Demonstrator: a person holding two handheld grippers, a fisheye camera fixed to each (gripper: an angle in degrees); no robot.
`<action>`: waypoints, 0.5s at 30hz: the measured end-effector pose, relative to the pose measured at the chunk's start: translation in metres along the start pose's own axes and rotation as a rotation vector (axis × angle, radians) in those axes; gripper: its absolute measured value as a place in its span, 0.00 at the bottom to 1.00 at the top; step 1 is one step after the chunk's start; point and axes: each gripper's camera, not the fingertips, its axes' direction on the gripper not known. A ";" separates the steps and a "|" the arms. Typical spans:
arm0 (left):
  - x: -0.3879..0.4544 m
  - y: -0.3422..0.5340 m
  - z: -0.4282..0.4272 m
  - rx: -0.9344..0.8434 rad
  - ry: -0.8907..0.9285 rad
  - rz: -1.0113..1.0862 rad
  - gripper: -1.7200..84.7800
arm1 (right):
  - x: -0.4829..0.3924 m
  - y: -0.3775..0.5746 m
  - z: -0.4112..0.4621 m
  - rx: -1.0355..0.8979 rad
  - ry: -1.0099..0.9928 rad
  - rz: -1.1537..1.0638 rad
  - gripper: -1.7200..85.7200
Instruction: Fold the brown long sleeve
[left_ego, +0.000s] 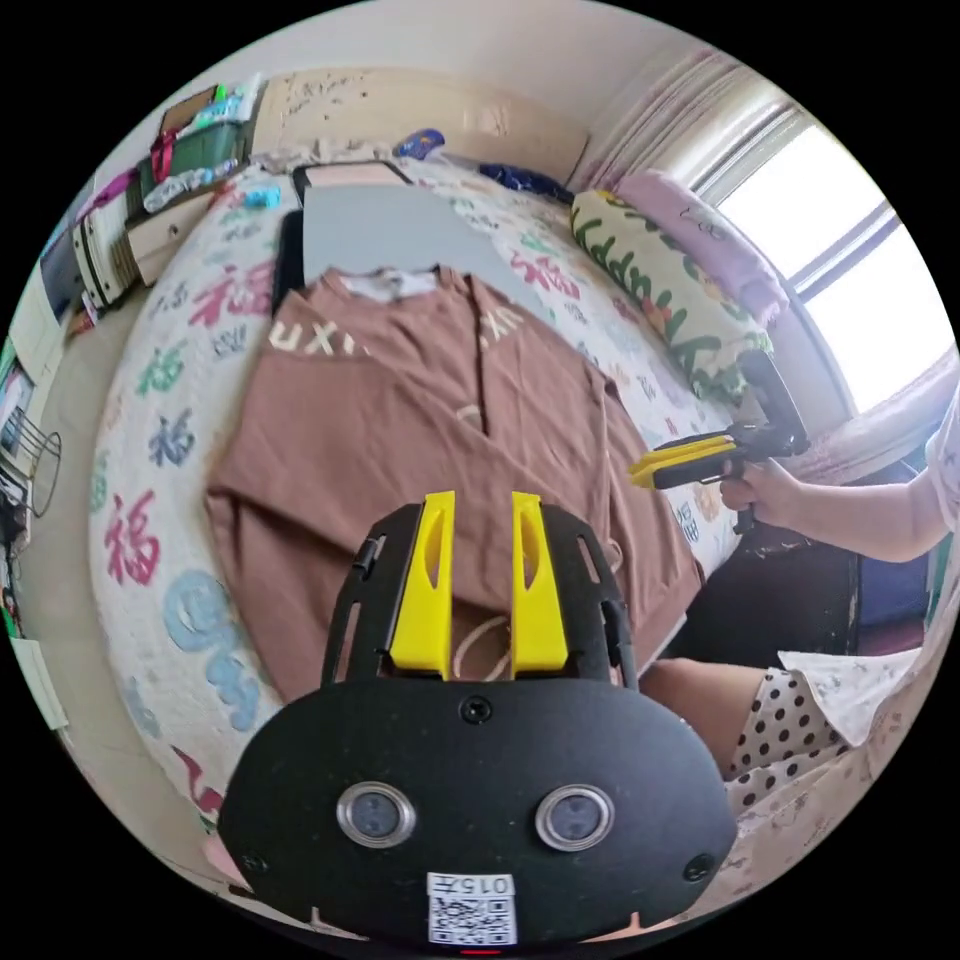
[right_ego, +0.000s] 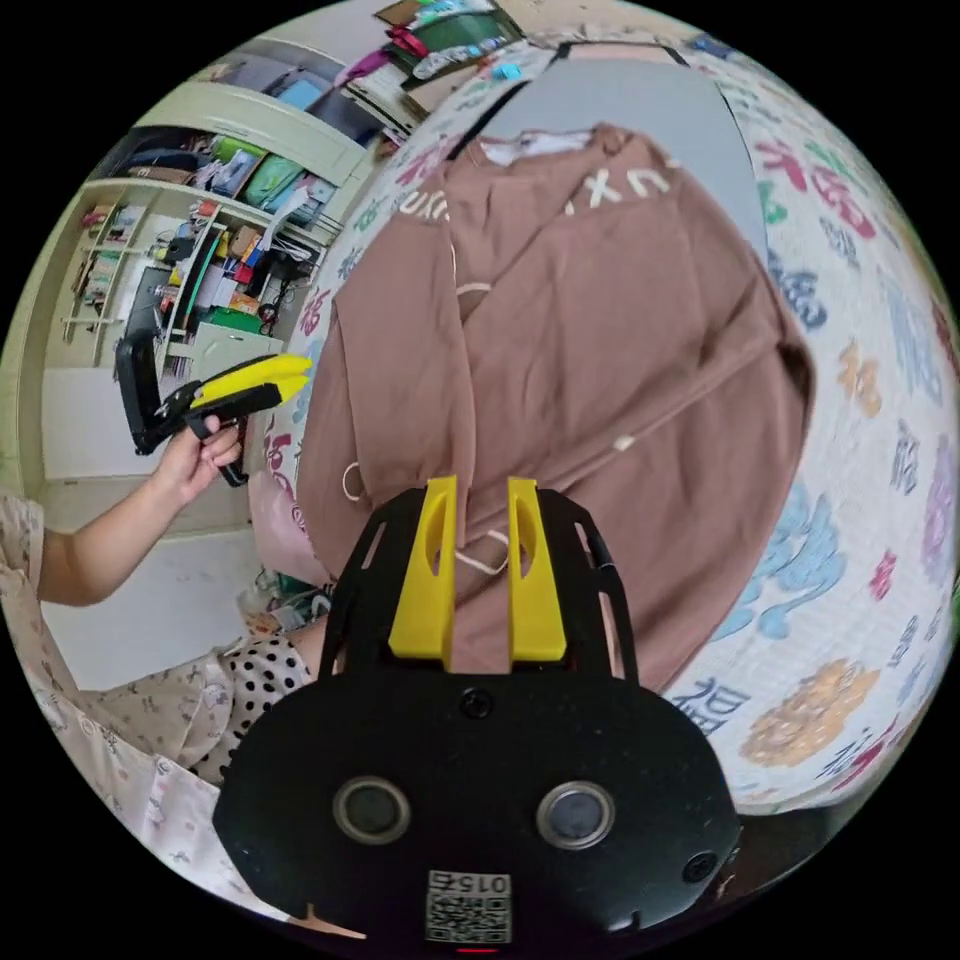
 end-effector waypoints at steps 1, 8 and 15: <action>0.014 0.022 0.017 -0.040 0.016 0.002 0.13 | 0.001 0.011 0.011 -0.023 -0.032 0.026 0.12; 0.073 0.074 0.069 -0.118 0.111 0.127 0.15 | 0.011 0.012 0.006 -0.077 -0.075 0.073 0.08; 0.089 0.086 0.078 -0.043 0.005 0.153 0.18 | -0.027 0.010 -0.080 0.002 -0.321 -0.088 0.04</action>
